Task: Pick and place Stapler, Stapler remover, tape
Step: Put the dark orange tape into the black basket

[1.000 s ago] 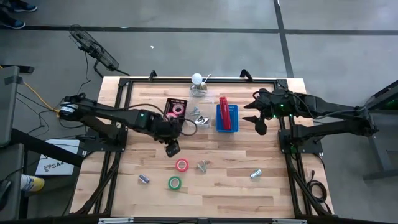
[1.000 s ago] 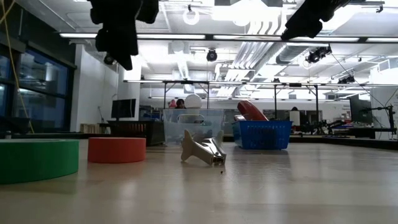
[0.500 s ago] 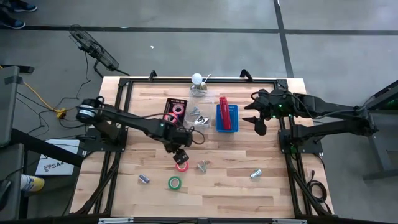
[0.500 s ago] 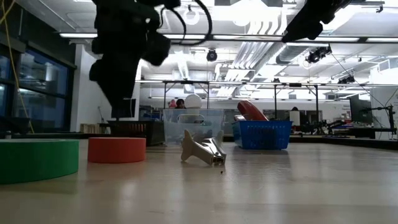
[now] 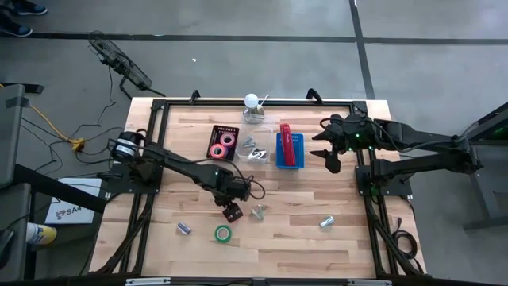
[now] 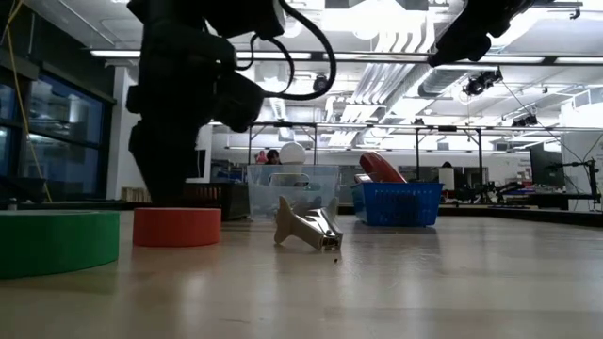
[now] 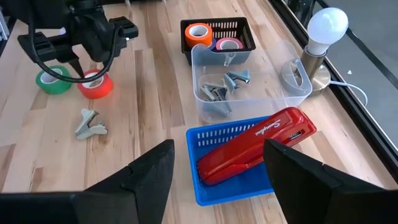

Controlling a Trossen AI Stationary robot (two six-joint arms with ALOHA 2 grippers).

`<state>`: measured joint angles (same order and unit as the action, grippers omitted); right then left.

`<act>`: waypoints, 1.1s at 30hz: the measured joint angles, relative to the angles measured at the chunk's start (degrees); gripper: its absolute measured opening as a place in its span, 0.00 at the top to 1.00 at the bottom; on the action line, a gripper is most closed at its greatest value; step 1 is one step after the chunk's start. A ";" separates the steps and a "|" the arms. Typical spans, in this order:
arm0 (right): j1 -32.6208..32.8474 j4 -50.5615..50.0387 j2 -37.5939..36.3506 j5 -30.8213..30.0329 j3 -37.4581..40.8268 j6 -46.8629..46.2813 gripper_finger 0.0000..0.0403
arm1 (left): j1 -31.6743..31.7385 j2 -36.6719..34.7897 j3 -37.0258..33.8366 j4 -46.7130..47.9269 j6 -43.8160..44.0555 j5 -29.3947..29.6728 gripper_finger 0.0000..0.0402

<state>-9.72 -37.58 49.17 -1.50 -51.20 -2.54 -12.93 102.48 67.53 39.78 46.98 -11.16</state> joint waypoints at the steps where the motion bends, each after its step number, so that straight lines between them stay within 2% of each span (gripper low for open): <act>1: 0.00 0.08 0.00 0.01 0.00 -0.03 0.41 | 0.00 -0.03 0.00 0.35 0.02 -0.06 0.42; 8: 0.00 0.08 0.00 -0.02 0.00 -0.01 0.41 | 0.02 -0.09 0.02 3.85 2.45 5.77 0.42; 14: 0.00 0.06 0.00 -0.02 0.00 -0.19 0.41 | 0.13 0.50 0.01 2.81 2.35 4.00 0.42; 22: 0.00 0.06 0.00 0.01 0.00 -0.01 0.41 | 0.13 1.86 -0.03 2.70 2.20 5.50 0.43; 27: 0.00 0.04 0.00 -0.01 0.00 0.01 0.41 | 0.13 2.91 -0.04 2.45 1.73 5.47 0.50; 33: 0.00 -0.30 -0.02 -0.04 0.00 0.01 0.41 | 0.17 3.76 0.02 1.72 1.26 4.02 0.66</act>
<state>-9.72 -37.87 49.15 -1.54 -51.20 -2.52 -12.75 106.23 67.55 41.50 48.24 -7.14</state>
